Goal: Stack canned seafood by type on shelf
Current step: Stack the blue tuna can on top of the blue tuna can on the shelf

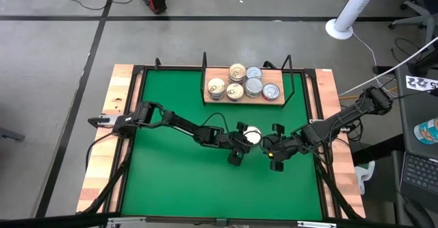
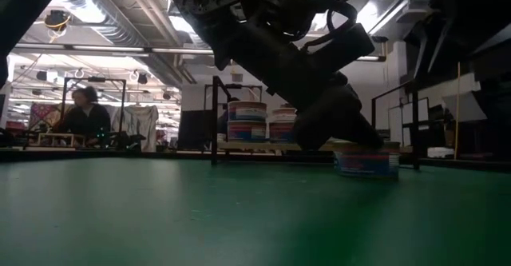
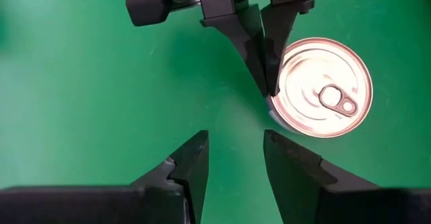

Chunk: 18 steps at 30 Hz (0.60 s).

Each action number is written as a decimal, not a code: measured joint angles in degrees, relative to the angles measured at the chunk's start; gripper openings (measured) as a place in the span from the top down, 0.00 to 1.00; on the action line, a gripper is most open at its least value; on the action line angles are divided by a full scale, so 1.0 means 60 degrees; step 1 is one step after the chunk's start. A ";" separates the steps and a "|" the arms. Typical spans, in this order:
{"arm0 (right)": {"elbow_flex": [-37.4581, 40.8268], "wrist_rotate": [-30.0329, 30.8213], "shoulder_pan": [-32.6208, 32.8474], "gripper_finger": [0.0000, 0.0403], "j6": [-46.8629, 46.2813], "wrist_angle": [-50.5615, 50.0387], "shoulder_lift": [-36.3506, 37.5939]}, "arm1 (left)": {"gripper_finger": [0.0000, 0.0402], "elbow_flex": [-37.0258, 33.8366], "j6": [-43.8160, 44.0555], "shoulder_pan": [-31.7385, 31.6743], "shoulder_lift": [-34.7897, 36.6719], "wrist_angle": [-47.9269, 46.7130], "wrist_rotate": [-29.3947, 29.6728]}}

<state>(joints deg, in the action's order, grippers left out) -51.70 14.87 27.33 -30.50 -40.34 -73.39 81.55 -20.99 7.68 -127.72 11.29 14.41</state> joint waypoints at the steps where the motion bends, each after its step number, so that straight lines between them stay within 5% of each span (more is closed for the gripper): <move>1: 0.0000 0.0000 0.0000 0.65 -0.0118 0.0000 0.0000 | 1.00 0.0002 0.0007 0.0000 0.0000 0.0002 0.0002; 8: 0.0000 -0.0004 0.0000 0.63 -0.0397 -0.0061 0.0000 | 1.00 0.0022 0.0011 0.0004 0.0004 -0.0008 0.0004; 18: 0.0000 0.0713 0.0000 0.35 -0.0292 -0.0075 -0.0462 | 1.00 0.0610 0.0029 -0.0046 0.0004 -0.0751 0.0002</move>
<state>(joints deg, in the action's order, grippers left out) -51.70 19.15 27.33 -32.25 -40.79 -76.16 85.21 -20.82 7.41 -127.70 6.78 14.43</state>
